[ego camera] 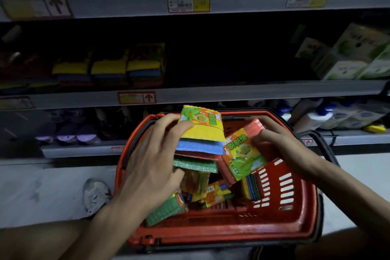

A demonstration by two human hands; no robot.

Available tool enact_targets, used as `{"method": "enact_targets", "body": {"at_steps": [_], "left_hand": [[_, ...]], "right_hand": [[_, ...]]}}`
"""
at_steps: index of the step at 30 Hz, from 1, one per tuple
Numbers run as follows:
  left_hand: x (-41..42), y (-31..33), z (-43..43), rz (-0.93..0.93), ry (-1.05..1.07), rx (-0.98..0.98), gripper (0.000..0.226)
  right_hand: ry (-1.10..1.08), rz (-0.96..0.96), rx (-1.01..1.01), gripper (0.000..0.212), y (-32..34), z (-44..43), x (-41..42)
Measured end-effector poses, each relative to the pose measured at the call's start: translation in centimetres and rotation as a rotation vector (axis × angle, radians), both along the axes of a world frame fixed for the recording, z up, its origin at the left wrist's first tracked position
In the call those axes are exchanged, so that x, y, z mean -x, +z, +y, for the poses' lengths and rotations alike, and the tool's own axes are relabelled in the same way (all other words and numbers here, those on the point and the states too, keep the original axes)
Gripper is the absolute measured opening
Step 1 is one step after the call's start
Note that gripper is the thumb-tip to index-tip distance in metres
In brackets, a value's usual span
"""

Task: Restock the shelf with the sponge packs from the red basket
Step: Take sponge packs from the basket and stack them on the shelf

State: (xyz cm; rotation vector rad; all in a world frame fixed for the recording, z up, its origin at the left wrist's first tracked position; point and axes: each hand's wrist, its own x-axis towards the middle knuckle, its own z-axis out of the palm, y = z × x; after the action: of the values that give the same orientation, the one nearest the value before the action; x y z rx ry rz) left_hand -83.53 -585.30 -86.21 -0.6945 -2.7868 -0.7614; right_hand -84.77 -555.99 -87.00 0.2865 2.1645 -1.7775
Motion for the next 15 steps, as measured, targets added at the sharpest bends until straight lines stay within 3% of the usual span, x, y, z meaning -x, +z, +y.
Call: {"method": "enact_targets", "body": {"at_steps": [4,8,11,15], "left_hand": [[-0.3,-0.1,0.4,-0.057,0.055,-0.148,0.105],[-0.4,-0.8,0.7,-0.119,0.072,-0.251,0.102],[-0.7,-1.5,1.7,-0.182,0.094,-0.400,0.097],[-1.3,-1.7,2.7,-0.355,0.043,-0.633,0.091]], "right_hand": [[0.004,0.070,0.010,0.029,0.1,-1.1,-0.6],[-0.008,0.132,0.010,0.026,0.3,-2.0,-1.2],[0.012,0.171,-0.052,0.035,1.0,-3.1,-1.7],[0.050,0.265,-0.260,0.032,0.8,-3.9,-2.5]]}}
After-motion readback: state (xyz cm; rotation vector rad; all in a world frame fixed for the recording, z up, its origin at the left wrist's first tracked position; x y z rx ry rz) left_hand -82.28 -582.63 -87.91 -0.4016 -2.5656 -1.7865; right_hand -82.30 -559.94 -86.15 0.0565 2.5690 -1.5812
